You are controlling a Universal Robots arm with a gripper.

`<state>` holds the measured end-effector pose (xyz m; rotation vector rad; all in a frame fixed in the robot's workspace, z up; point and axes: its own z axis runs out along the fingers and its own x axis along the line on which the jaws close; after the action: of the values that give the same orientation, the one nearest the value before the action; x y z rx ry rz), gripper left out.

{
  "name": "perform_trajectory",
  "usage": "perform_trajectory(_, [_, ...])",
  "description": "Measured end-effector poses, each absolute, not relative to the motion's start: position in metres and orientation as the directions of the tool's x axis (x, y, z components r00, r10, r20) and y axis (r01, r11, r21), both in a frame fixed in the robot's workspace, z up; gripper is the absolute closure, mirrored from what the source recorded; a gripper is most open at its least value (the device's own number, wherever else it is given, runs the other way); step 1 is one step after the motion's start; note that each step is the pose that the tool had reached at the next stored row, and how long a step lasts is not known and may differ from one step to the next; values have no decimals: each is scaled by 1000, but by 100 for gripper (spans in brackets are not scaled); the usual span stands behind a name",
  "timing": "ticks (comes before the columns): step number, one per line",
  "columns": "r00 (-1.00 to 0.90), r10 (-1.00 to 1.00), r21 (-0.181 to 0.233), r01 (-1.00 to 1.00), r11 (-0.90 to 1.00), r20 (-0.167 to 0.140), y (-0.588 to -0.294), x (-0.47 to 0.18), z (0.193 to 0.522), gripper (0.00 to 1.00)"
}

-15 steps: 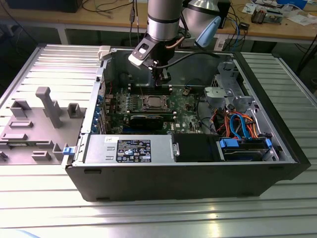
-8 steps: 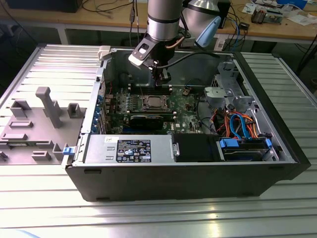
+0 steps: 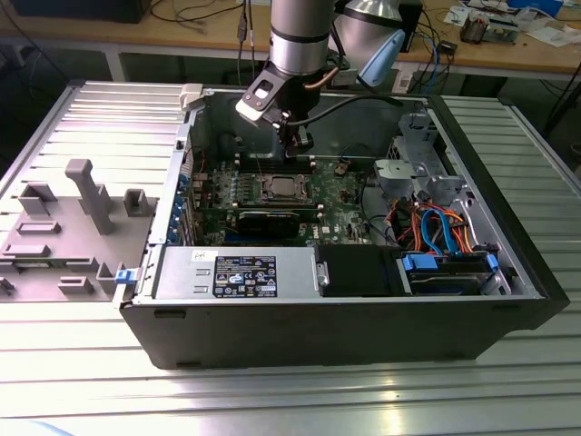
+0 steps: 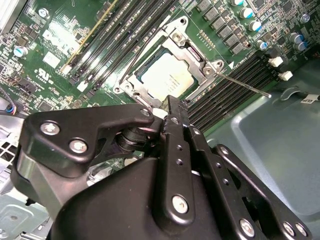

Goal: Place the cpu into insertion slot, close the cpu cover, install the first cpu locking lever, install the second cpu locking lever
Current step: 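Install the first cpu locking lever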

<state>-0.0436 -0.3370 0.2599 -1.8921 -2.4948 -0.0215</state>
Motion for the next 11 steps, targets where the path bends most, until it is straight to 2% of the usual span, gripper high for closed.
perform_trajectory(11, [-279, 960, 5, 960, 279, 19, -337, -44, 260, 89])
